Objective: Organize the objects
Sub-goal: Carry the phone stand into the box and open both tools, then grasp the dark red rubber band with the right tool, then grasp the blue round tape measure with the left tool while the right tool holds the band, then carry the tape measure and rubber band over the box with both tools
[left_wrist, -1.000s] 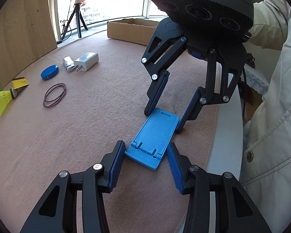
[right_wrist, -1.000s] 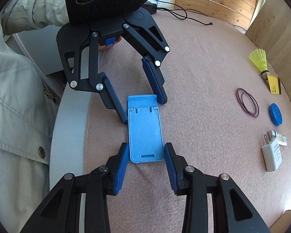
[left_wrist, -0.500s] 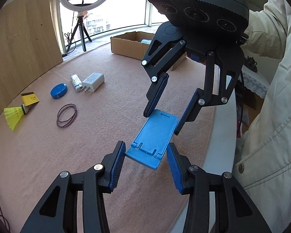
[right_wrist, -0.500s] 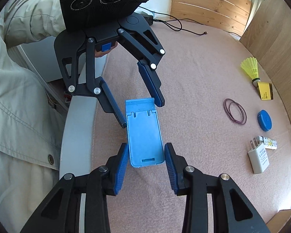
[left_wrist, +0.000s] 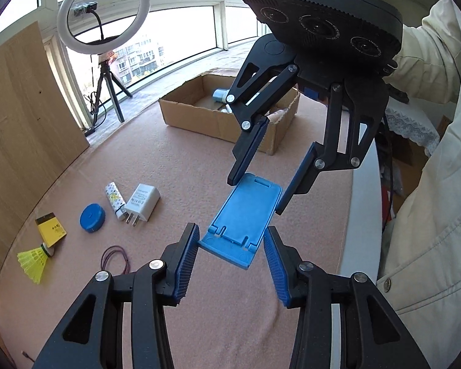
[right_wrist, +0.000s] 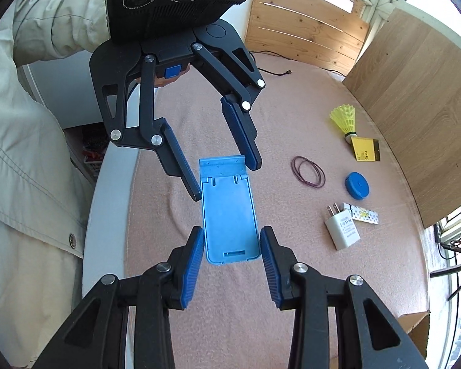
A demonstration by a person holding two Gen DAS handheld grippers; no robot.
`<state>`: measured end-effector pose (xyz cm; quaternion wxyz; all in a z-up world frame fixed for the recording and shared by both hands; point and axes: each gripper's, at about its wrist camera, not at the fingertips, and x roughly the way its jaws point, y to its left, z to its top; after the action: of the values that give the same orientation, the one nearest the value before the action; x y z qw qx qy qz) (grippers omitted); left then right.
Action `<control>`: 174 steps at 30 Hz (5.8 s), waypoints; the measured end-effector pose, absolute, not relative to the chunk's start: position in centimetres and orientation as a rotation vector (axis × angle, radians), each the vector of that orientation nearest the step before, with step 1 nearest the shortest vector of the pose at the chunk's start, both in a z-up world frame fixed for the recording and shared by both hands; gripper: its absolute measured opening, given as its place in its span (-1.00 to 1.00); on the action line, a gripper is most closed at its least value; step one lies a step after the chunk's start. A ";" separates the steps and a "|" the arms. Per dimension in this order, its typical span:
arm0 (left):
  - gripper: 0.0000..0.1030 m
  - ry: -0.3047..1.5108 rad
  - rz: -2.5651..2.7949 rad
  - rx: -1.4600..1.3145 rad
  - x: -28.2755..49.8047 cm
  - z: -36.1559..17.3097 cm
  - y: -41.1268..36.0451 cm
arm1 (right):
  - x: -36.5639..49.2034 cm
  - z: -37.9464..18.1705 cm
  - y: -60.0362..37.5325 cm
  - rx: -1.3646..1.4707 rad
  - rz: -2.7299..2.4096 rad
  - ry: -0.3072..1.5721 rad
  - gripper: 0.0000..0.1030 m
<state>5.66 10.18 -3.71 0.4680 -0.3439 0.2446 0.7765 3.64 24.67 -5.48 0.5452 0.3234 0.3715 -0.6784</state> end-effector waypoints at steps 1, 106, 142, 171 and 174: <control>-0.09 0.609 1.893 -0.835 5.3 -3.5 11.4 | 3.5 -5.3 25.8 0.770 -1.623 0.879 -0.34; 0.04 0.110 2.656 -1.338 -19.7 -14.4 7.9 | 1.0 -13.8 30.8 1.408 -2.384 0.140 -0.95; 0.04 -0.108 2.873 -1.202 3.7 -1.3 1.3 | 0.3 -3.4 23.0 1.050 -2.523 0.050 -0.95; 0.04 0.045 2.774 -1.123 -0.9 1.2 12.5 | -0.5 -1.0 31.4 0.985 -2.628 -0.035 -0.94; 0.04 0.072 2.740 -1.122 -1.8 0.9 14.8 | -0.7 -1.1 33.5 0.988 -2.663 -0.064 -0.94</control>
<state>-1.83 14.85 0.95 0.0899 -0.3772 0.0243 0.9214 -0.69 33.51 -1.07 0.1498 0.3440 -0.0223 -0.9267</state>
